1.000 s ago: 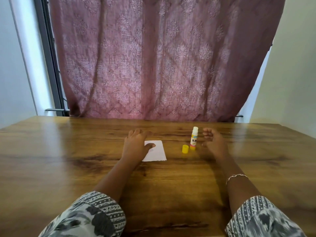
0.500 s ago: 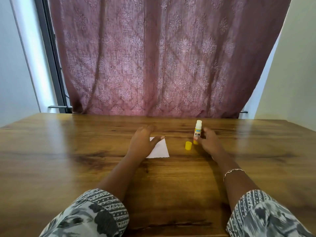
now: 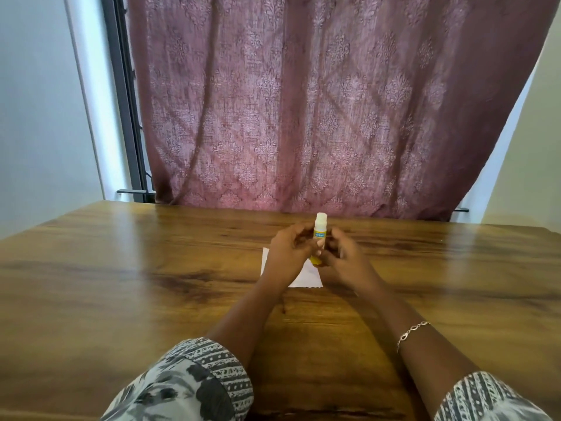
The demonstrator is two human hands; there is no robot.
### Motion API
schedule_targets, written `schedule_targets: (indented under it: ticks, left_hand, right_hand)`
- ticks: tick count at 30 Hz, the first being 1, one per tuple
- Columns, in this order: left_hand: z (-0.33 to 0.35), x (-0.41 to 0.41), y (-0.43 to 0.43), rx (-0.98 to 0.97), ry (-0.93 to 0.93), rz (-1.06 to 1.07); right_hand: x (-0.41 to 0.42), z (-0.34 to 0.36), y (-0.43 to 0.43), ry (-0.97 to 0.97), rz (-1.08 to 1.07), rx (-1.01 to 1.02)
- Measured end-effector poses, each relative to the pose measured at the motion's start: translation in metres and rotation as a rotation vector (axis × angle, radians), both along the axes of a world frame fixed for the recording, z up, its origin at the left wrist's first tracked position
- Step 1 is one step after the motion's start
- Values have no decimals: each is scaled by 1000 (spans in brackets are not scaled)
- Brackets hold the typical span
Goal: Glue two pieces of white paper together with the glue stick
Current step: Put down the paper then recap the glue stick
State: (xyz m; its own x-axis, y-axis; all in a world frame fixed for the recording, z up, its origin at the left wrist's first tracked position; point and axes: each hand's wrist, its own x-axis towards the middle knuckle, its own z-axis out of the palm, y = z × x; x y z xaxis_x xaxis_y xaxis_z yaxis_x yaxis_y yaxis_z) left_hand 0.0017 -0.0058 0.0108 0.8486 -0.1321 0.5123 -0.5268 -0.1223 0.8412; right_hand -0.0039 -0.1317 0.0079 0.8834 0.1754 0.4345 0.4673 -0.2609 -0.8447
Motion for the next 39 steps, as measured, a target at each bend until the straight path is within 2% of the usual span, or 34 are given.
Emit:
schedule_targets:
  ticks: [7,13,19,25,30,33,39]
  left_hand:
    - [-1,2,2,-215,119,-99]
    - [1,0,3,-316,155,-150]
    - [1,1,3,-320,156,-180]
    - [1,0,2,-352,150,-222]
    - [1,4,6,-306,137,-194]
    - [0,3,5,-296,130,-206]
    - [1,2,5,-286,130,-237]
  right_hand:
    - [-4,-2,3,31,98,-1]
    - [0,-4,3,22,103,51]
    - [-2,-1,3,17,66,18]
    - [-4,-2,7,-81,-26,-40]
    - [-4,-2,6,85,95,119]
    - [-7,2,5,98,90,135]
    - [-10,-4,11,-26,-42,-6]
